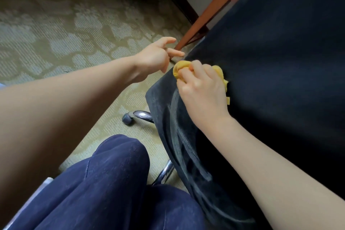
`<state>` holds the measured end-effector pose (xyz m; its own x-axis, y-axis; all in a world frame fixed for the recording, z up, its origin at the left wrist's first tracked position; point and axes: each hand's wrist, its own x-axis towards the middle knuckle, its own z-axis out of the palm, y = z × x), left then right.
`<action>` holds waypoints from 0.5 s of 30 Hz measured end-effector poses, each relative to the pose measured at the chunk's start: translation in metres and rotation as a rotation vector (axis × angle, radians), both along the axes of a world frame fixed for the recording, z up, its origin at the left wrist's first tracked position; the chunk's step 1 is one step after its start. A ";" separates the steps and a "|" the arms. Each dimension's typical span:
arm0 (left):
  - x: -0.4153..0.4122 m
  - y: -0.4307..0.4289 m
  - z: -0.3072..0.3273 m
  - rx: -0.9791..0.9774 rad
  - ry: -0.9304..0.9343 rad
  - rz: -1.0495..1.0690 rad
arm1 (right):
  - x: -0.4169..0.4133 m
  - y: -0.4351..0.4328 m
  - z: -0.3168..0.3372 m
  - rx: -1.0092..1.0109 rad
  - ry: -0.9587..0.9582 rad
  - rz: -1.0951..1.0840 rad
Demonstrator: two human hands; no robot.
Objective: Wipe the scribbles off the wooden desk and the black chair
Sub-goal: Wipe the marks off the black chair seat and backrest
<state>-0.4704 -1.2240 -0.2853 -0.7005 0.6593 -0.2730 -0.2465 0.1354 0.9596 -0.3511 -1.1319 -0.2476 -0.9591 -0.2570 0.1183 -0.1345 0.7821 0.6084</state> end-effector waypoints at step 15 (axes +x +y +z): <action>0.024 -0.014 0.006 -0.033 0.200 -0.215 | 0.076 0.009 0.055 0.159 -0.057 0.061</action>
<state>-0.4463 -1.2377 -0.2790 -0.5875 0.7917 -0.1674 -0.0151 0.1961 0.9805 -0.2752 -1.1225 -0.1921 -0.9452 -0.3260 0.0171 -0.2168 0.6659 0.7138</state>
